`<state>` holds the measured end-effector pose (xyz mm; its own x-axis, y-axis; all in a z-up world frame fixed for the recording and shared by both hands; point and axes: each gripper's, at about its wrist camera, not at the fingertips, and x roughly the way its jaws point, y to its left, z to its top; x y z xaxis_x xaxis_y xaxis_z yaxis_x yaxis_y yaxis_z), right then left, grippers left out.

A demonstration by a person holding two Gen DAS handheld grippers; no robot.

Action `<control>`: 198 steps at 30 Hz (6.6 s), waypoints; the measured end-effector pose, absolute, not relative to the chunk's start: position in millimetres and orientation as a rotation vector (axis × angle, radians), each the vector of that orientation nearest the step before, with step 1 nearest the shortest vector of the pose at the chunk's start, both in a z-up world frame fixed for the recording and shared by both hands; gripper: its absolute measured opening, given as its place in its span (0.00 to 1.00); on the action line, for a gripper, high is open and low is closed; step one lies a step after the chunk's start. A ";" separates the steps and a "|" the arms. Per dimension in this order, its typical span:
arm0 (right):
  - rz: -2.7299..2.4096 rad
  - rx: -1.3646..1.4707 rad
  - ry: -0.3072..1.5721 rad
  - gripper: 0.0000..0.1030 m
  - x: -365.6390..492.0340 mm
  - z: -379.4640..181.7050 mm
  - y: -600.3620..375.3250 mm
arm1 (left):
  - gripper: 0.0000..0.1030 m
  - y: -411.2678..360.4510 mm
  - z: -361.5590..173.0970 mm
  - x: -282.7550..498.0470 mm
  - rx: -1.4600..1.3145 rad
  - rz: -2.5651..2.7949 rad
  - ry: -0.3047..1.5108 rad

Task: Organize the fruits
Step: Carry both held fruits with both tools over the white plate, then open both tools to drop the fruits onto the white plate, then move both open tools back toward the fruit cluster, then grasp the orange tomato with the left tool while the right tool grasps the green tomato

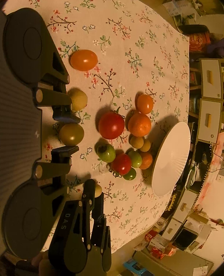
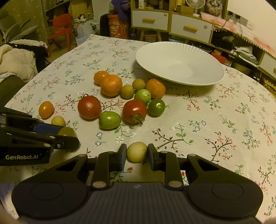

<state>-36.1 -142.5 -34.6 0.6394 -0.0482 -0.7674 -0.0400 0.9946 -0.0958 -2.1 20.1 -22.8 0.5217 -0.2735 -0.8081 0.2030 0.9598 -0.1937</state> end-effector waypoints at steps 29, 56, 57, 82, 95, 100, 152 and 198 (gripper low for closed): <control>-0.063 -0.043 0.804 0.23 -9.5 17.2 -191.6 | 0.19 -26.4 21.8 41.2 -0.067 -0.332 0.842; -0.139 0.004 0.778 0.23 64.9 13.7 -230.8 | 0.19 -54.9 11.6 114.0 -0.054 -0.344 0.788; -0.140 0.014 0.782 0.23 66.5 12.2 -232.7 | 0.19 -55.7 10.6 116.8 -0.046 -0.340 0.784; -0.139 0.024 0.819 0.23 82.1 5.0 -240.3 | 0.20 -69.6 -6.6 141.9 0.048 -0.336 0.801; -0.152 0.028 0.786 0.53 71.1 15.6 -238.5 | 0.49 -68.4 3.4 127.5 0.069 -0.371 0.768; -0.154 0.022 0.777 0.61 62.5 19.9 -234.4 | 0.56 -62.2 9.2 118.6 0.086 -0.376 0.756; -0.022 0.036 0.866 0.96 -13.6 -18.2 -168.4 | 0.94 52.9 -17.1 26.3 0.085 -0.341 0.996; 0.183 -0.031 0.776 0.37 -9.6 -39.0 -128.6 | 0.28 79.4 -19.9 22.4 0.220 -0.347 1.058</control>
